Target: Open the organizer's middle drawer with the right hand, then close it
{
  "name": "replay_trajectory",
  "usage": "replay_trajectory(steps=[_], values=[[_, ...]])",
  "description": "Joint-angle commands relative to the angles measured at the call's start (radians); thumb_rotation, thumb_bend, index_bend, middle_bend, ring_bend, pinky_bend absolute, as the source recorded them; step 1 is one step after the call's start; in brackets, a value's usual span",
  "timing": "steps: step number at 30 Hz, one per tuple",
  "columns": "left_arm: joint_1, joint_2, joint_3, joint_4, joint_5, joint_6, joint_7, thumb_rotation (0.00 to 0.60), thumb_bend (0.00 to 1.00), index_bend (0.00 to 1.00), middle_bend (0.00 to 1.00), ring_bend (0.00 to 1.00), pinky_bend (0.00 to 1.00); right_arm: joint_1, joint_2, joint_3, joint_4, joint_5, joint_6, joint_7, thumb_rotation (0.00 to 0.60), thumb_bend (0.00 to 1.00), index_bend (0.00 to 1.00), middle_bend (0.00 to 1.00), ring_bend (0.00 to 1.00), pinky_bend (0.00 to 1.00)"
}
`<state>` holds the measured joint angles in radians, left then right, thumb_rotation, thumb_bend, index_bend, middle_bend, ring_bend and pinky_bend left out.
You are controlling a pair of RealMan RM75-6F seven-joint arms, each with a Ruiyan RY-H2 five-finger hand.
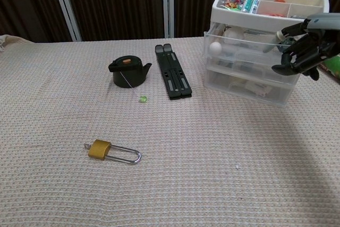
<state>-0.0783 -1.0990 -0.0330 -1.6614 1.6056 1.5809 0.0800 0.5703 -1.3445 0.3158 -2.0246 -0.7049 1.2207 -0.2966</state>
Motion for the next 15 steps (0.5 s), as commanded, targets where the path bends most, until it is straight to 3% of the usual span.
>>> replay_trajectory(steps=[1, 15], values=[[-0.001, -0.001, 0.000, -0.001, 0.000, -0.002, 0.001, 0.600, 0.20, 0.00, 0.00, 0.00, 0.00, -0.010, 0.011, -0.011, -0.011, -0.013, -0.001, 0.011, 0.600, 0.29, 0.44, 0.65, 0.67, 0.51], [-0.003, -0.003, 0.002, -0.012, 0.013, 0.000, 0.007, 0.600, 0.20, 0.00, 0.00, 0.00, 0.00, -0.068, 0.064, -0.060, -0.066, -0.107, 0.008, 0.080, 0.600, 0.29, 0.45, 0.65, 0.67, 0.51]])
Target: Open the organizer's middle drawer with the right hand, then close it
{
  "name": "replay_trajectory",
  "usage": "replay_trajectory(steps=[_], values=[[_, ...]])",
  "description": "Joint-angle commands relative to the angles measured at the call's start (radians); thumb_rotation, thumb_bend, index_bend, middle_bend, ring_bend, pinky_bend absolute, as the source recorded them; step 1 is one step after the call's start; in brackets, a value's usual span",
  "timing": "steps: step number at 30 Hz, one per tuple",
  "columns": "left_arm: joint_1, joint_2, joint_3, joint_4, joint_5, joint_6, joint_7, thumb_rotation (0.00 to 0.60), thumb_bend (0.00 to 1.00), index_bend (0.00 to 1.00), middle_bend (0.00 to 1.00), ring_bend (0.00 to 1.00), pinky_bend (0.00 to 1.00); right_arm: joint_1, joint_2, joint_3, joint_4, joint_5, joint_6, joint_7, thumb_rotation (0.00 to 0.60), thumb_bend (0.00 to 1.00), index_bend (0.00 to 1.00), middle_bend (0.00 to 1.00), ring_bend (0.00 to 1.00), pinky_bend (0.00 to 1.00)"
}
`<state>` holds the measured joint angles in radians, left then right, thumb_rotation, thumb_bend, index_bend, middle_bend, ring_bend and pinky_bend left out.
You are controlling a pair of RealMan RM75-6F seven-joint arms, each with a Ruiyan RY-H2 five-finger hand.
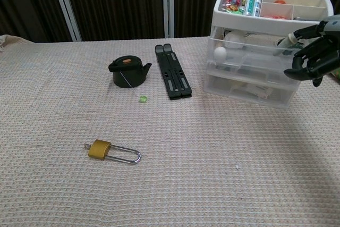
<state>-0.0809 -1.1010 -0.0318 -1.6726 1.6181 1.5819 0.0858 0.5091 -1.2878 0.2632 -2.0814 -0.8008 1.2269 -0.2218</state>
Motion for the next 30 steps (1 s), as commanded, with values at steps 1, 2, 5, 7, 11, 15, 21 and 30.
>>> replay_trajectory(steps=[1, 2, 5, 7, 11, 15, 21, 30], values=[[-0.001, -0.001, 0.000, -0.001, 0.001, -0.002, 0.002, 0.600, 0.20, 0.00, 0.00, 0.00, 0.00, -0.010, 0.009, -0.011, -0.013, -0.016, 0.002, 0.008, 0.600, 0.29, 0.45, 0.65, 0.67, 0.51], [-0.001, -0.001, 0.000, -0.002, 0.001, -0.002, 0.002, 0.600, 0.20, 0.00, 0.00, 0.00, 0.00, -0.012, 0.011, -0.013, -0.016, -0.019, 0.002, 0.010, 0.600, 0.29, 0.45, 0.65, 0.67, 0.51], [-0.002, -0.001, 0.000, -0.002, 0.002, -0.004, 0.003, 0.600, 0.20, 0.00, 0.00, 0.00, 0.00, -0.018, 0.017, -0.022, -0.022, -0.028, 0.003, 0.012, 0.600, 0.29, 0.45, 0.65, 0.67, 0.51], [-0.003, -0.002, 0.001, -0.002, 0.001, -0.005, 0.003, 0.600, 0.20, 0.00, 0.00, 0.00, 0.00, -0.023, 0.021, -0.027, -0.023, -0.034, 0.006, 0.014, 0.600, 0.29, 0.46, 0.65, 0.67, 0.51], [-0.004, -0.002, 0.000, -0.001, 0.000, -0.008, 0.001, 0.600, 0.20, 0.00, 0.00, 0.00, 0.00, -0.035, 0.027, -0.044, -0.024, -0.050, 0.004, 0.023, 0.600, 0.29, 0.46, 0.65, 0.67, 0.51], [-0.005, -0.002, 0.001, -0.002, 0.001, -0.009, 0.004, 0.600, 0.20, 0.00, 0.00, 0.00, 0.00, -0.047, 0.030, -0.059, -0.026, -0.075, 0.003, 0.036, 0.600, 0.29, 0.46, 0.65, 0.67, 0.51], [-0.004, -0.003, 0.002, -0.003, 0.003, -0.008, 0.005, 0.600, 0.20, 0.00, 0.00, 0.00, 0.00, -0.061, 0.039, -0.076, -0.034, -0.101, 0.000, 0.050, 0.600, 0.29, 0.46, 0.65, 0.67, 0.51], [-0.005, -0.004, 0.005, -0.006, 0.009, -0.009, 0.010, 0.600, 0.20, 0.00, 0.00, 0.00, 0.00, -0.087, 0.054, -0.103, -0.052, -0.158, 0.006, 0.070, 0.600, 0.29, 0.47, 0.65, 0.67, 0.51]])
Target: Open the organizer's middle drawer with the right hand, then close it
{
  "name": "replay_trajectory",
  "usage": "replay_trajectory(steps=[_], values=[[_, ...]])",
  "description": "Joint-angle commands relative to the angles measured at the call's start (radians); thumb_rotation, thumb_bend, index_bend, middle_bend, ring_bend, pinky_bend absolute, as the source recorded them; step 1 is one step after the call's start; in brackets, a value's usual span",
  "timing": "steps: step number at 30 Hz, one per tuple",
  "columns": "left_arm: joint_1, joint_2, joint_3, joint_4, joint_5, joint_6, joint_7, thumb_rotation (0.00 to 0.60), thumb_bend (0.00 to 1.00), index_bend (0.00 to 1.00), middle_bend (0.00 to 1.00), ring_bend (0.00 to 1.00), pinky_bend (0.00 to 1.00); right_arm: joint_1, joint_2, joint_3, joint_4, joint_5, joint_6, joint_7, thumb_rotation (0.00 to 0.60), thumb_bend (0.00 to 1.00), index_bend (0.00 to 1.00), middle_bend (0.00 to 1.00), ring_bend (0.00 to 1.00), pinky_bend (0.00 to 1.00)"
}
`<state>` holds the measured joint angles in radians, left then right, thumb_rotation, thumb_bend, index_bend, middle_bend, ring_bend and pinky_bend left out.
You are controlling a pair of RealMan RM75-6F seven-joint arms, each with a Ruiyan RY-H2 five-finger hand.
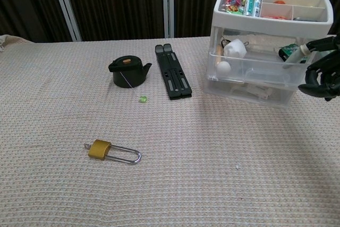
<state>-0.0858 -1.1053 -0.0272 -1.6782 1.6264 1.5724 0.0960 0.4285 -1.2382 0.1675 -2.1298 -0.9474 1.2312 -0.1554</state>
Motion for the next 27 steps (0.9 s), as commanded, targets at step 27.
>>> replay_trajectory(steps=[27], values=[[-0.001, -0.001, -0.001, -0.001, -0.006, -0.004, 0.000, 0.600, 0.20, 0.00, 0.00, 0.00, 0.00, -0.028, 0.015, -0.027, -0.033, -0.116, -0.013, 0.031, 0.600, 0.21, 0.19, 0.59, 0.63, 0.48]])
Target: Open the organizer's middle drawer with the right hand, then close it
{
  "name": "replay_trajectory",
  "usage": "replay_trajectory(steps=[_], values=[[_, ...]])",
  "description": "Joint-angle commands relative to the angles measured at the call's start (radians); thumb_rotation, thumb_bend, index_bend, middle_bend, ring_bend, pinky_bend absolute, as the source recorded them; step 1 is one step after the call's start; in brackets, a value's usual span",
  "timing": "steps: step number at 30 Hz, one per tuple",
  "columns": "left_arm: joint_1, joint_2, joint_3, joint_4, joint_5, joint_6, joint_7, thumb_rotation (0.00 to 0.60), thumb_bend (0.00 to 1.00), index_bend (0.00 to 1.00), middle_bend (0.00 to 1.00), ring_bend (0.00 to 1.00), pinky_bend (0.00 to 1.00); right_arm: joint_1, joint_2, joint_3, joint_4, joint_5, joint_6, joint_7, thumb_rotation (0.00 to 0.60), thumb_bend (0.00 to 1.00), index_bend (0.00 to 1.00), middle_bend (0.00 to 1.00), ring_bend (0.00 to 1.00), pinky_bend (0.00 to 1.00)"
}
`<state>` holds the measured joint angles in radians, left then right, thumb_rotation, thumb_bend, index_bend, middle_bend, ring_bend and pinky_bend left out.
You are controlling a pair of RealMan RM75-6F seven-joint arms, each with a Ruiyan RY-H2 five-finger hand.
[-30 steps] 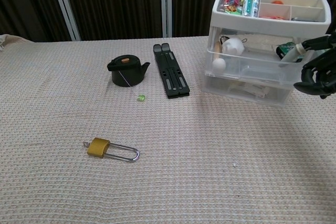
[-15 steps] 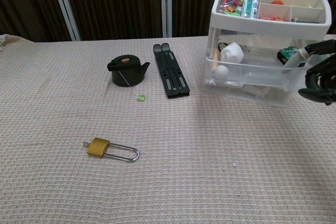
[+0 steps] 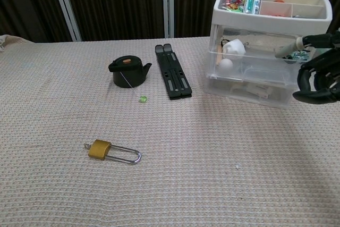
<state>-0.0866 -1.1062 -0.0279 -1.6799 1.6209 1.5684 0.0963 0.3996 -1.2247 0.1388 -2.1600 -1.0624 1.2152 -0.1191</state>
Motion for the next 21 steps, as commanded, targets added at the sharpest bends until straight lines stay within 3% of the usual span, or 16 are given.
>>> replay_trajectory(steps=[1, 6, 15, 21], values=[[0.000, 0.000, 0.000, 0.001, -0.001, 0.000, -0.001, 0.600, 0.20, 0.00, 0.00, 0.00, 0.00, 0.000, 0.002, 0.002, -0.005, -0.001, 0.006, -0.008, 0.600, 0.21, 0.19, 0.59, 0.63, 0.48], [0.000, 0.000, -0.001, 0.002, -0.001, 0.000, -0.003, 0.600, 0.20, 0.00, 0.00, 0.00, 0.00, -0.009, 0.005, -0.005, -0.013, -0.012, 0.015, -0.008, 0.600, 0.21, 0.18, 0.59, 0.63, 0.48], [0.001, 0.001, -0.001, 0.001, -0.002, 0.003, -0.003, 0.600, 0.20, 0.00, 0.00, 0.00, 0.00, -0.043, 0.023, -0.027, -0.050, -0.126, 0.077, -0.041, 0.600, 0.19, 0.18, 0.59, 0.63, 0.48], [0.002, 0.002, -0.002, 0.001, -0.003, 0.005, -0.002, 0.600, 0.20, 0.00, 0.00, 0.00, 0.00, -0.030, 0.042, 0.025, -0.112, -0.128, 0.131, -0.128, 0.600, 0.12, 0.19, 0.62, 0.65, 0.49]])
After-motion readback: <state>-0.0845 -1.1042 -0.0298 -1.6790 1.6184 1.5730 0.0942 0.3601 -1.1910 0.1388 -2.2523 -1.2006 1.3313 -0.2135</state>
